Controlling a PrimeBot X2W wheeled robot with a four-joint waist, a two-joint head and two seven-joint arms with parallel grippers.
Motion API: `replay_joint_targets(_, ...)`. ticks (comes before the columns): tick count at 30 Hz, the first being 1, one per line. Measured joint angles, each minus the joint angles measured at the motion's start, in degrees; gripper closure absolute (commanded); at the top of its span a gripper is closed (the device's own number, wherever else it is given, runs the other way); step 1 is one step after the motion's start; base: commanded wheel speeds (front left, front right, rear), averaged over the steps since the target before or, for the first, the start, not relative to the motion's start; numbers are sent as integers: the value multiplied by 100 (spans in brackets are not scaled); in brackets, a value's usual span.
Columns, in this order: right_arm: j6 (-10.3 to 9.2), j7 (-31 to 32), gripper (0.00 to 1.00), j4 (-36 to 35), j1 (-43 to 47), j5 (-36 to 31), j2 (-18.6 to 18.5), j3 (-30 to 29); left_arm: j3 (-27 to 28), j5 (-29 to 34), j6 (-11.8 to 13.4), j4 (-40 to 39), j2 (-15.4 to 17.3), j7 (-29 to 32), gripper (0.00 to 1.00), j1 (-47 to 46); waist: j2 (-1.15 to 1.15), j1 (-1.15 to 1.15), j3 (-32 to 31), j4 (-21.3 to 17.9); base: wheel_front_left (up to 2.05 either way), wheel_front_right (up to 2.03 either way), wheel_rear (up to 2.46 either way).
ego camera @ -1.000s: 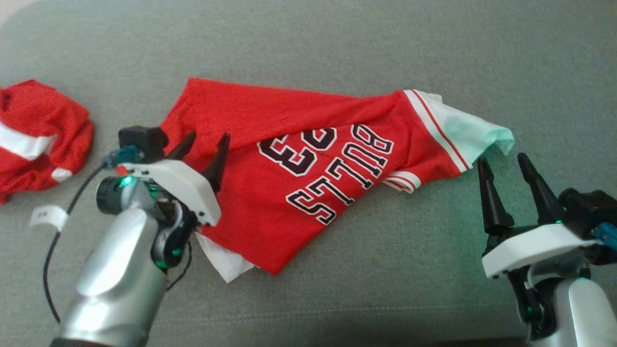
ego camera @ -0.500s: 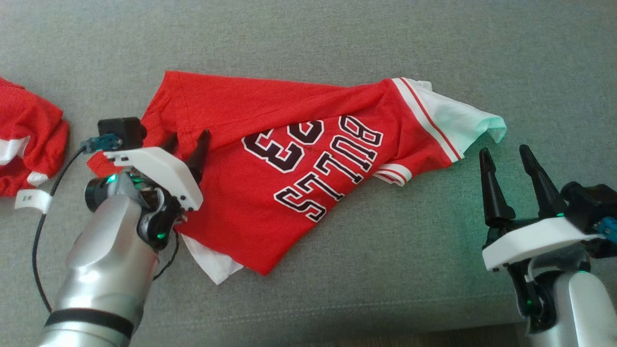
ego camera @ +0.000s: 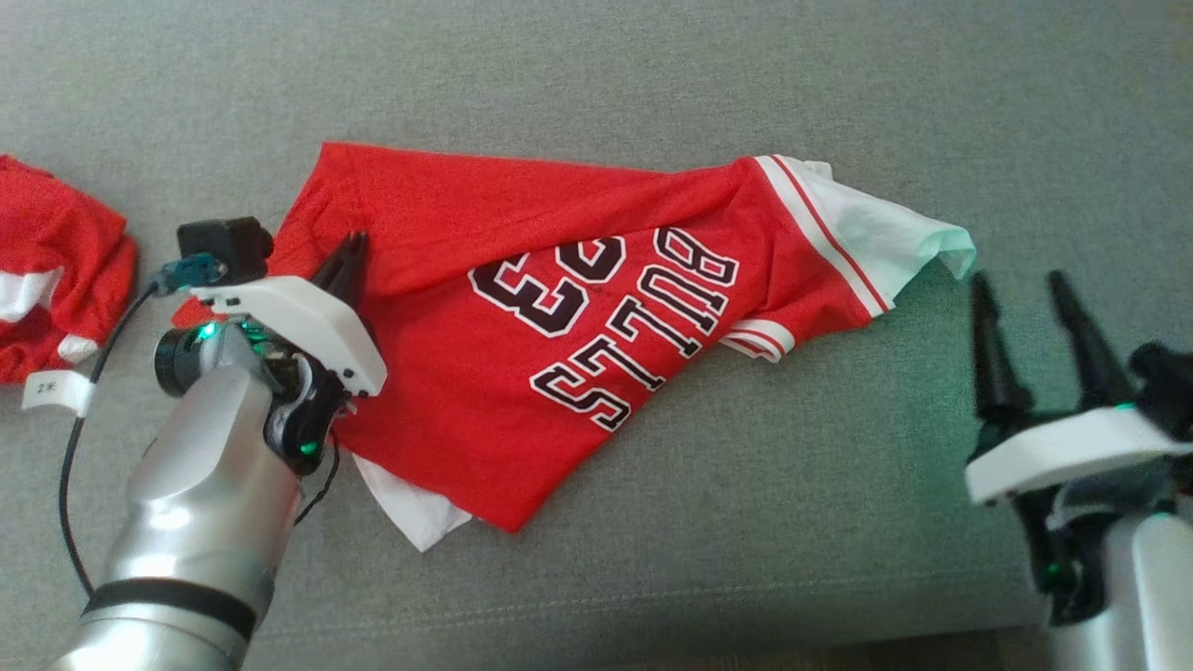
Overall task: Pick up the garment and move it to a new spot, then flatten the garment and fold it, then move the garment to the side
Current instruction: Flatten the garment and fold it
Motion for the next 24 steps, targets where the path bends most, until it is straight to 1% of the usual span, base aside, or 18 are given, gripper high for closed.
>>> replay_joint_targets(3,0,74,0,105,-262,-74,-1,-274,-25,2,-5,1,2,-97,100,-6,0,0,-19,25,0,0,0)
replay_joint_targets(7,0,385,0,564,-838,-223,-1,-530,-120,78,-7,-2,-8,-143,100,-10,0,0,2,97,0,0,0)
replay_joint_targets(10,0,537,0,1033,-1306,-342,-4,-613,-180,93,-7,-12,-32,-165,100,-25,0,0,60,165,0,0,0)
replay_joint_targets(14,0,843,0,1874,-1879,-483,-4,-606,-237,99,-7,-62,-80,-207,100,-115,0,0,134,253,0,0,0)
replay_joint_targets(19,0,1114,0,2776,-2043,-627,-5,-720,-338,142,-31,-105,-119,-224,100,-161,0,0,189,337,0,0,0)
replay_joint_targets(22,0,1192,0,3082,-2055,-620,-10,-740,-361,141,-31,-104,-122,-265,100,-161,0,0,194,366,0,0,0)
replay_joint_targets(23,0,1196,7,3140,-2083,-602,-11,-740,-364,141,-32,-103,-122,-266,100,-161,0,0,192,370,0,0,0)
replay_joint_targets(24,0,1202,60,3201,-2125,-539,-16,-725,-369,141,-32,-103,-123,-268,100,-161,0,0,187,375,0,0,0)
